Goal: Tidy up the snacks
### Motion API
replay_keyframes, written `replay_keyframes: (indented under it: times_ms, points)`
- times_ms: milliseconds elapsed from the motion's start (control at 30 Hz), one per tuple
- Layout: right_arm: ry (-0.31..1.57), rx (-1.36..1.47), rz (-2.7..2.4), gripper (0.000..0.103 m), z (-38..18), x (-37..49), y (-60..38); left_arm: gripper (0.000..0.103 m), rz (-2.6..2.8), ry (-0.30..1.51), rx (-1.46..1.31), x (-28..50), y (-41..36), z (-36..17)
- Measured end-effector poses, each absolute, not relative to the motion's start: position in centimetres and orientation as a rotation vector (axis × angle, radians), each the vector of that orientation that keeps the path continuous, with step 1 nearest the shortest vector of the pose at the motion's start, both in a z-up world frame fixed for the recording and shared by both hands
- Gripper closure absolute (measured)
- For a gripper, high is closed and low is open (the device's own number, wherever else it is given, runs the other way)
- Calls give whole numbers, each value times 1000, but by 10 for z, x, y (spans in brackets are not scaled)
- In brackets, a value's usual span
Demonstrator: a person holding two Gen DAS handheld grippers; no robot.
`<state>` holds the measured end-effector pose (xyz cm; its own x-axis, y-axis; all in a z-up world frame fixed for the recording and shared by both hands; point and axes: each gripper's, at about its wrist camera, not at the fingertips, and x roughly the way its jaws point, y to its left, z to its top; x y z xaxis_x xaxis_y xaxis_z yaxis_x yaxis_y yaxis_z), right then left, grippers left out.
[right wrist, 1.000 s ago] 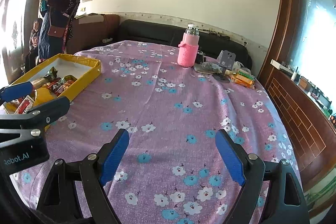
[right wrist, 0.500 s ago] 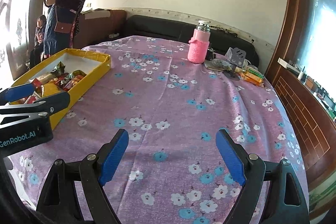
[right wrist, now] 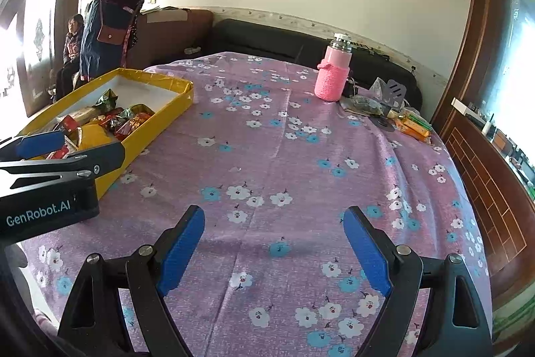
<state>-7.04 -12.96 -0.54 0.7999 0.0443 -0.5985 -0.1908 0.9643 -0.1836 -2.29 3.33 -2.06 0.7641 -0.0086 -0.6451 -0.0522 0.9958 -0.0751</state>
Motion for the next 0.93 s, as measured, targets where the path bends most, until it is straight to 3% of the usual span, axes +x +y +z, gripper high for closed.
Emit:
replay_keyframes:
  times_ms: [300, 600, 733, 933]
  points:
    - [600, -197, 173, 16, -2, -75, -133, 13, 74, 579, -62, -38, 34, 0]
    - [563, -217, 290, 16, 7, -79, -106, 12, 29, 575, -111, -41, 68, 10]
    - [578, -203, 341, 17, 5, -77, -95, 7, 121, 522, -130, -50, 93, 18]
    - [594, -177, 328, 17, 4, -75, -100, 7, 132, 599, -125, -41, 94, 12]
